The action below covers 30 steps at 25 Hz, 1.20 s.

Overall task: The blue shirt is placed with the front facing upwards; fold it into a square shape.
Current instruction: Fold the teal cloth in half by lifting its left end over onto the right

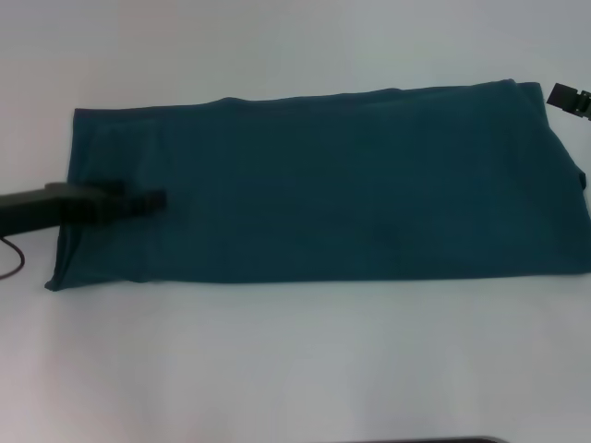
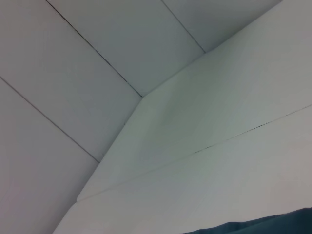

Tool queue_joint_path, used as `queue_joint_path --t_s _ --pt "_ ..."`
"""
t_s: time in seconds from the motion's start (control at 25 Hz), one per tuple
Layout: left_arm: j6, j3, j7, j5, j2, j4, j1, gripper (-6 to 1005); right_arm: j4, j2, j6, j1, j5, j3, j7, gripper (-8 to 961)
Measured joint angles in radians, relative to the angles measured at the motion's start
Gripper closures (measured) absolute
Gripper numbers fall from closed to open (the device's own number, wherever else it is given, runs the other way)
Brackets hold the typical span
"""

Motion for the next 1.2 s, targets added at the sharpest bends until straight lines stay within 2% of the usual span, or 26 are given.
queue_joint_path --t_s 0.16,0.48,0.76,1.2 --pt "0.005 0.000 0.000 -0.031 0.003 -0.025 -0.017 63 0.000 0.000 -0.001 0.000 0.004 0.000 0.000 191" --pt "-0.125 0.007 -0.005 -0.028 -0.002 -0.014 -0.063 63 0.000 0.001 0.004 0.004 0.002 0.000 0.000 189" --pt "-0.223 0.035 -0.005 -0.027 -0.012 0.004 -0.065 63 0.000 0.002 0.006 0.002 0.001 0.000 0.000 191" --pt "-0.260 0.072 -0.002 -0.027 -0.020 0.018 -0.070 62 0.001 0.002 0.005 0.010 0.001 0.000 0.001 190"
